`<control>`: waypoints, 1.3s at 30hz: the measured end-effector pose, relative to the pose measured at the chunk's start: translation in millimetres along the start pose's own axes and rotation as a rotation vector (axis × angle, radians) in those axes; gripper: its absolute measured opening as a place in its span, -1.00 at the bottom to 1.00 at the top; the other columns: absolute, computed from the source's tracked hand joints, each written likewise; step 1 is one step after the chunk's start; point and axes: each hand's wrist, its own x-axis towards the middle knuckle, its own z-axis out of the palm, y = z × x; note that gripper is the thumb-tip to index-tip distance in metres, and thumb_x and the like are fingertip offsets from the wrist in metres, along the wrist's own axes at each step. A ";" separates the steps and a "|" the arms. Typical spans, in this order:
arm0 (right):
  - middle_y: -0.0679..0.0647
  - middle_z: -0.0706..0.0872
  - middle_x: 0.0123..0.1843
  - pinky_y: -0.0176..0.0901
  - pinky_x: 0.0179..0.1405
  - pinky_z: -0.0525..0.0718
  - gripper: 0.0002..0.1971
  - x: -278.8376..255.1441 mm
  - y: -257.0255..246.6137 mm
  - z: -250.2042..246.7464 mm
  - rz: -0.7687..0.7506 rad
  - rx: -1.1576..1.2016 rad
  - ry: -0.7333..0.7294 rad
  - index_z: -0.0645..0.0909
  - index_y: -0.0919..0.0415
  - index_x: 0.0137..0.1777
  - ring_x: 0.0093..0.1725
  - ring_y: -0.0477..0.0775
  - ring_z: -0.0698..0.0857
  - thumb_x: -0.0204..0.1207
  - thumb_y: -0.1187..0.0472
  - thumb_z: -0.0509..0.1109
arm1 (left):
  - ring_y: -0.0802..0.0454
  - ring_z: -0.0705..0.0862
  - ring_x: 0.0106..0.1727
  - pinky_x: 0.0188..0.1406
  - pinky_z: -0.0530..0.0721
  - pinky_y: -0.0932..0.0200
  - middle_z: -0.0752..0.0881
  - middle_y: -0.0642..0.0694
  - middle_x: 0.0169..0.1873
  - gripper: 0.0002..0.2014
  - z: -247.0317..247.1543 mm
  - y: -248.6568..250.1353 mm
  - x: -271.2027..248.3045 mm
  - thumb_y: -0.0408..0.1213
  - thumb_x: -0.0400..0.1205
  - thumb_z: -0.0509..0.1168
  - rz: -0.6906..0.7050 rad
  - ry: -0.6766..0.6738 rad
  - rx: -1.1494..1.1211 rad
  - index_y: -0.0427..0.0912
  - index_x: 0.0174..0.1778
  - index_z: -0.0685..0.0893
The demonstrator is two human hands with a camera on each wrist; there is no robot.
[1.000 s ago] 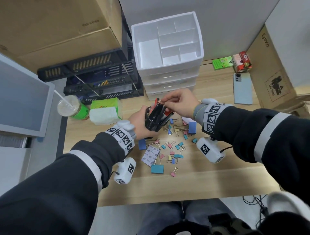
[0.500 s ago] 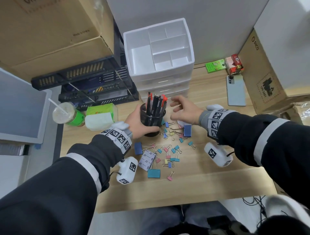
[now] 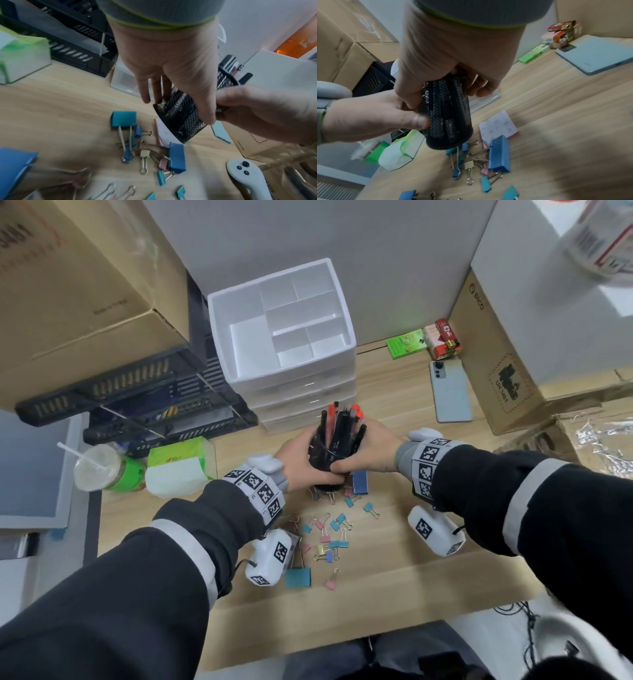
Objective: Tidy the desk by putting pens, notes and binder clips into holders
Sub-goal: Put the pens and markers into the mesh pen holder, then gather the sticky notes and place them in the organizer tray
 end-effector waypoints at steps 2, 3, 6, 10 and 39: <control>-0.18 0.81 -0.03 -0.24 0.08 0.73 -0.38 2.1 9.1 -12.1 0.003 -0.020 0.086 0.66 -0.05 0.15 -0.02 -0.24 0.76 0.05 -0.01 0.75 | 0.12 0.74 -0.02 -0.01 0.74 0.08 0.74 0.10 -0.02 -0.20 -1.3 0.8 10.9 0.14 0.21 0.63 -0.057 -0.004 0.057 0.05 0.36 0.52; -0.21 0.79 0.00 -0.24 0.09 0.72 -0.31 3.8 13.9 -19.6 0.011 -0.037 0.135 0.63 -0.03 0.20 0.00 -0.23 0.75 0.01 -0.07 0.74 | 0.07 0.73 -0.03 -0.04 0.74 0.08 0.72 0.06 -0.03 -0.25 -3.1 0.1 15.6 0.11 0.29 0.62 -0.100 -0.005 0.099 0.00 0.36 0.51; -0.22 0.73 -0.06 -0.19 0.03 0.70 -0.29 8.5 26.7 -45.9 0.051 -0.151 0.291 0.60 -0.08 0.11 0.00 -0.10 0.72 -0.09 -0.25 0.64 | -0.02 0.73 -0.04 -0.07 0.70 0.08 0.72 -0.03 -0.05 -0.48 -10.4 -6.5 25.1 -0.01 0.45 0.56 -0.214 -0.027 0.213 -0.10 0.24 0.56; -0.30 0.58 -0.19 -0.15 0.07 0.64 -0.45 19.7 36.1 -79.6 0.101 -0.275 0.417 0.50 -0.20 -0.02 0.04 0.03 0.65 0.00 -0.21 0.62 | 0.00 0.65 -0.12 -0.23 0.56 0.17 0.65 0.05 -0.18 -0.65 -20.1 -19.4 30.9 -0.04 0.49 0.52 -0.304 -0.065 0.321 -0.07 0.03 0.56; 0.29 0.58 0.37 0.08 0.42 0.55 -0.09 101.7 49.7 -73.0 0.551 -0.276 0.485 0.26 0.40 0.53 0.40 0.31 0.58 0.32 0.02 0.63 | 0.03 0.58 -0.12 -0.41 0.41 0.33 0.59 0.05 -0.20 -0.77 -28.5 -61.3 35.6 -0.14 0.51 0.52 -0.520 -0.097 0.261 -0.08 -0.05 0.61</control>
